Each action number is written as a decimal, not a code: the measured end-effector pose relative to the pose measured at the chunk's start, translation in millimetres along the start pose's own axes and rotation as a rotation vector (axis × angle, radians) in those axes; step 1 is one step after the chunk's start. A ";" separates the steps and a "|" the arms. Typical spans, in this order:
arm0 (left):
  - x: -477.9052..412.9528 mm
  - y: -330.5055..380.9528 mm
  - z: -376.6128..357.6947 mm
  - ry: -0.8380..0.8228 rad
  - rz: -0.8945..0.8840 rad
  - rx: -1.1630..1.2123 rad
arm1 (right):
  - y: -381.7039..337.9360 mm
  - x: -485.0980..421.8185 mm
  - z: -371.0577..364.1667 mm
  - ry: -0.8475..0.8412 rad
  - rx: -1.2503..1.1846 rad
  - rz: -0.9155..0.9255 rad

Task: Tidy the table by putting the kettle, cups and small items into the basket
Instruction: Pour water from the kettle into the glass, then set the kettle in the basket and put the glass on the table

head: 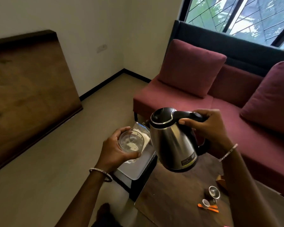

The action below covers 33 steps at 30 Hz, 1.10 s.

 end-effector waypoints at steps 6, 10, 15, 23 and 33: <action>-18.7 -47.7 45.7 -0.004 0.077 -0.048 | 65.7 21.5 -85.4 0.136 0.025 -0.197; -40.4 -79.6 81.0 -0.013 0.121 -0.058 | 113.1 29.7 -141.2 0.300 -0.050 -0.409; -73.7 -118.3 113.1 -0.048 0.153 -0.081 | 176.2 42.9 -193.5 0.537 -0.173 -0.689; -132.9 -177.5 127.3 -0.143 0.180 -0.125 | 253.3 44.8 -269.5 0.778 -0.297 -0.904; -177.1 -228.5 106.3 -0.243 0.224 -0.175 | 307.7 50.7 -317.9 1.049 -0.434 -1.021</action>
Point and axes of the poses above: each hand's wrist, its own x-axis away from the middle knuckle, its own z-axis out of the back of the hand, y = z × x, the point moved 8 cm from there along -x, towards the middle knuckle, and after that the axes turned 1 degree about z, right-handed, at the moved point
